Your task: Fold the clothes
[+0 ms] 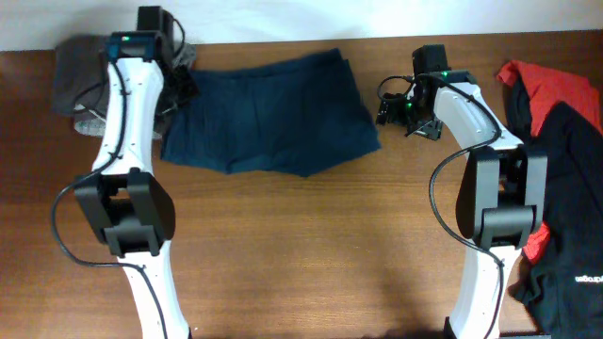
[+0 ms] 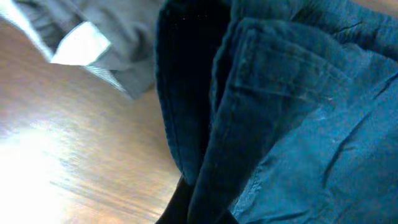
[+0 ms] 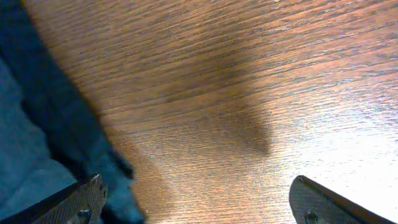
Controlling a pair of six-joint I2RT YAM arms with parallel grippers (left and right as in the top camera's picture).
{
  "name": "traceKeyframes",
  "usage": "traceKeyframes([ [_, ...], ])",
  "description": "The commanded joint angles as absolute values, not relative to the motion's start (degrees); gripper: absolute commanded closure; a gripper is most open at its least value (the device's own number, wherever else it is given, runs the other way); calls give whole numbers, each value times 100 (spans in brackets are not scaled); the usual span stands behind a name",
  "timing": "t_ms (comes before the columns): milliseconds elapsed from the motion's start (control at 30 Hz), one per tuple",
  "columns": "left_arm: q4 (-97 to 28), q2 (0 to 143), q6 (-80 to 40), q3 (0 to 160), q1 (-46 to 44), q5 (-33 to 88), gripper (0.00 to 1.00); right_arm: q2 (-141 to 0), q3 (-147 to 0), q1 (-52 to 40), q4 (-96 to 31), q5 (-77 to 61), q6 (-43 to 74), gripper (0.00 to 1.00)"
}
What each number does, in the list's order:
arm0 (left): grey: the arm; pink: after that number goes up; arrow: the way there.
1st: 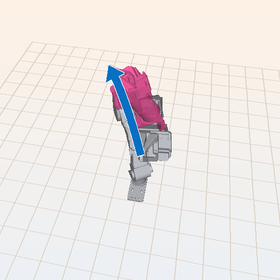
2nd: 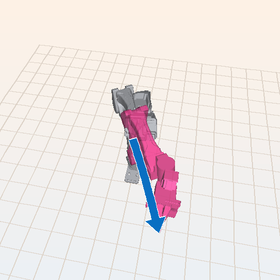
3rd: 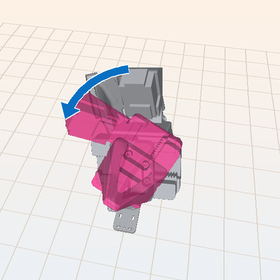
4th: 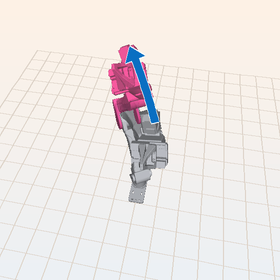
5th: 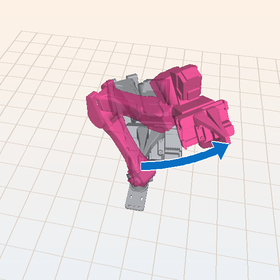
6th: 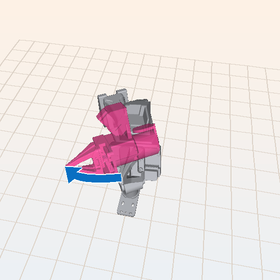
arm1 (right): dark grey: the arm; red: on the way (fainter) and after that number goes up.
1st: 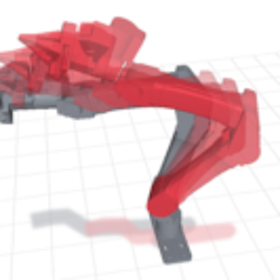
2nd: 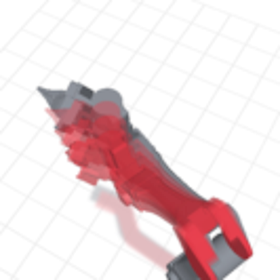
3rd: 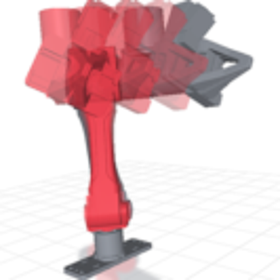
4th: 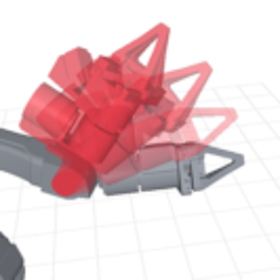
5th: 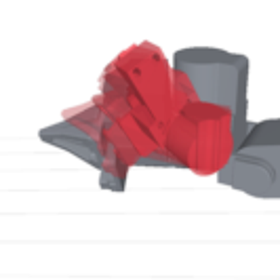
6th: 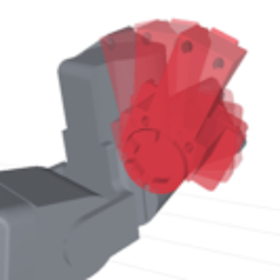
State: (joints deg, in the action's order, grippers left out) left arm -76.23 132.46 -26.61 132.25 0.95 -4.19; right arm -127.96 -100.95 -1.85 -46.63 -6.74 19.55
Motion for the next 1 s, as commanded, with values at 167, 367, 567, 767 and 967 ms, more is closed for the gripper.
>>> traceKeyframes([
  [167,-7474,13218,-2521,13644,263,-21,100,-12801,-10060,-196,-4617,-714,2005,2],
  [367,-6320,13220,-2523,13736,268,2115,100,-12801,-10060,-196,-4602,-709,2003,2],
  [567,-5325,13220,-2792,13736,202,3020,99,-12801,-10060,-196,-4563,-709,2003,2],
  [767,-5253,13222,-3782,13729,-54,2261,98,-12801,-10060,-196,-4512,-709,2003,2],
  [967,-5118,13222,-4587,13723,-561,1103,95,-12801,-10060,-196,-4517,-711,2003,1],
])
